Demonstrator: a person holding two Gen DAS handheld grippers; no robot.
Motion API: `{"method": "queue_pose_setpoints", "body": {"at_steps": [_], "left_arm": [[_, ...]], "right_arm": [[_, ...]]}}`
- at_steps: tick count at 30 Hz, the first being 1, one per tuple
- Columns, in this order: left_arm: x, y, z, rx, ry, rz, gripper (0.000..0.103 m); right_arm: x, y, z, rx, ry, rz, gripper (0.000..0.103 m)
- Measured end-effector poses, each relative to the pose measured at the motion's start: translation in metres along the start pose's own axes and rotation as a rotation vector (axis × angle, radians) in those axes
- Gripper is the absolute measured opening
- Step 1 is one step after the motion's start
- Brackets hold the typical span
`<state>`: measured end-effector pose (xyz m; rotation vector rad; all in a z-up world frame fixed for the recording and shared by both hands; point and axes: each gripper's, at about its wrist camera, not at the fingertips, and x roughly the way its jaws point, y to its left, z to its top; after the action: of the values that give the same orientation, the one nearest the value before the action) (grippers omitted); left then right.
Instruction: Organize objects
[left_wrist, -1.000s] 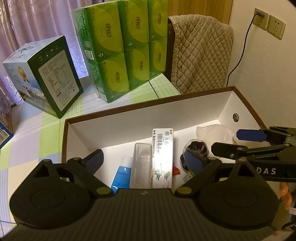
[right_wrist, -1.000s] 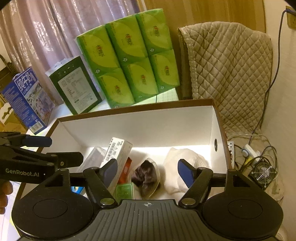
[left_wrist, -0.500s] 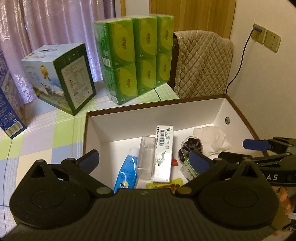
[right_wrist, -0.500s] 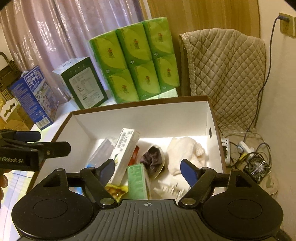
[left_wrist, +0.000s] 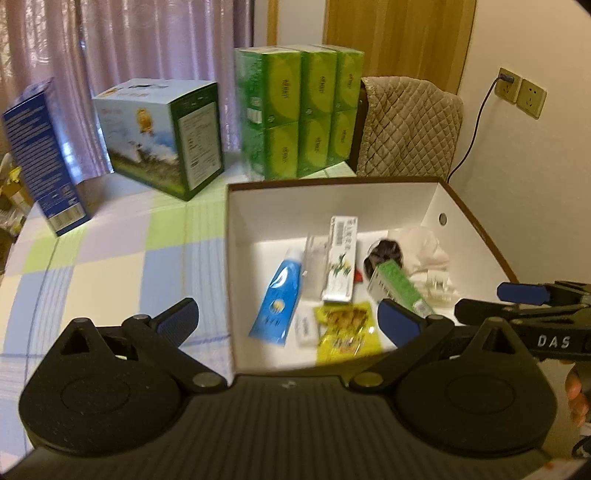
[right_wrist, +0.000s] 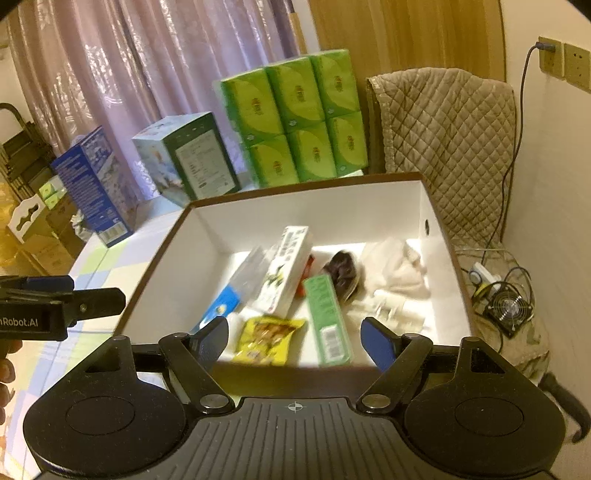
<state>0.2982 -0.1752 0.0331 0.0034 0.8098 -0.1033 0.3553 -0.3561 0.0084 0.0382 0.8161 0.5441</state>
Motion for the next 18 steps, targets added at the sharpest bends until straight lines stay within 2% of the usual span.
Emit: {"method": "queue_pose_setpoints", "body": {"at_steps": [8,18], "left_arm": [[-0.054,0.037,-0.05,-0.042,0.027,0.028,0.102],[-0.106,0.083,-0.118,-0.088,0.094,0.08,0.102]], "right_arm": [[-0.028,0.053,-0.039,-0.014,0.03,0.019,0.076],[-0.043,0.116,-0.088,-0.055,0.081,0.072,0.076]]}}
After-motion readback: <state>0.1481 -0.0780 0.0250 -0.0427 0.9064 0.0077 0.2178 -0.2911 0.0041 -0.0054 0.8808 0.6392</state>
